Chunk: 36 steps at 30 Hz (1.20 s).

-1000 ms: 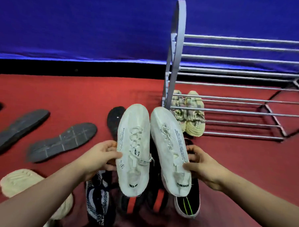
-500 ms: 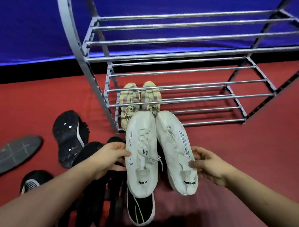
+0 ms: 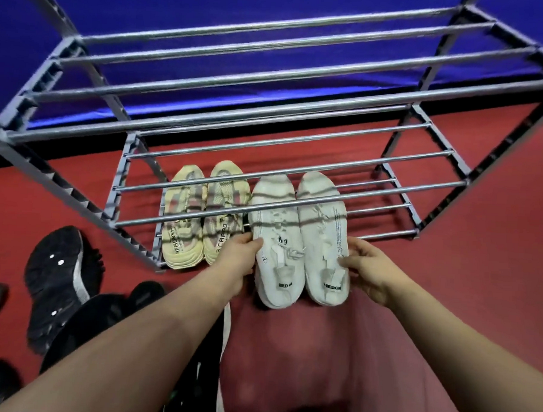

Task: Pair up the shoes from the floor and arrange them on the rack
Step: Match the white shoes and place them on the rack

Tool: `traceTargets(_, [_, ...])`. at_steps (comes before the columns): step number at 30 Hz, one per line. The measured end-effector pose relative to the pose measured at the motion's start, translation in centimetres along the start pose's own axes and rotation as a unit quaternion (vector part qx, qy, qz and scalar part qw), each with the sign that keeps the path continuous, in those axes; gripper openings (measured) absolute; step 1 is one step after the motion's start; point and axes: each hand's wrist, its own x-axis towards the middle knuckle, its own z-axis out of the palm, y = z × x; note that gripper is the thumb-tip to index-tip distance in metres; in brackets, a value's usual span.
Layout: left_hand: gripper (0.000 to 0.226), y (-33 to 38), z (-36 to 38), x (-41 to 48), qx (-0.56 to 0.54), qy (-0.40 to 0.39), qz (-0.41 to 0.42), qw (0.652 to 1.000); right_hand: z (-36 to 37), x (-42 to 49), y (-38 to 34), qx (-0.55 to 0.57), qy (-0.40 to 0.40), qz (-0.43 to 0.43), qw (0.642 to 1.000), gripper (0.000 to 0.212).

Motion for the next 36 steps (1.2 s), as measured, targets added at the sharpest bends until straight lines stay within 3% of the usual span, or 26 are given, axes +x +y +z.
traceTargets(6, [0.02,-1.8,0.9,1.5,0.184,0.145,0.038,0.971,-0.1,2.4,2.2,-0.037,0.113,-0.023,0.993,0.019])
traceTargets(8, [0.02,-1.9,1.0,1.1,0.161,0.161,0.049,0.973,-0.2,2.7,2.5,-0.048,0.144,-0.033,0.988,0.018])
traceTargets(12, [0.009,-3.8,0.6,0.1,0.025,0.113,0.019,0.993,-0.8,2.2,3.0,-0.058,0.14,-0.035,0.988,0.01])
traceTargets(13, [0.008,-4.3,0.4,-0.2,0.022,0.101,0.002,0.995,-0.9,1.9,3.0,-0.062,0.134,-0.024,0.989,0.013])
traceTargets(16, [0.033,-5.2,0.3,-0.8,0.039,0.045,-0.07,0.996,-0.8,0.8,2.6,-0.117,0.109,0.048,0.986,0.028])
traceTargets(20, [0.029,-5.2,1.8,-2.8,-0.074,-0.05,-0.173,0.981,-0.4,-0.4,2.7,-0.102,0.046,0.13,0.985,0.046])
traceTargets(23, [0.038,-5.4,2.5,-3.1,-0.13,-0.034,-0.148,0.98,0.1,-1.1,3.0,-0.041,0.014,0.124,0.991,0.036])
traceTargets(27, [0.045,-4.9,2.2,-3.3,-0.096,0.004,-0.089,0.991,0.6,-1.4,3.3,-0.003,0.06,0.063,0.996,0.022])
traceTargets(31, [0.038,-2.6,2.2,-3.0,-0.078,0.002,-0.056,0.995,1.1,-0.9,2.0,0.0,0.087,0.027,0.996,0.017])
traceTargets(36, [0.024,0.7,2.2,-0.4,-0.077,0.064,-0.021,0.995,1.9,2.4,-1.5,-0.053,0.1,-0.017,0.993,0.017])
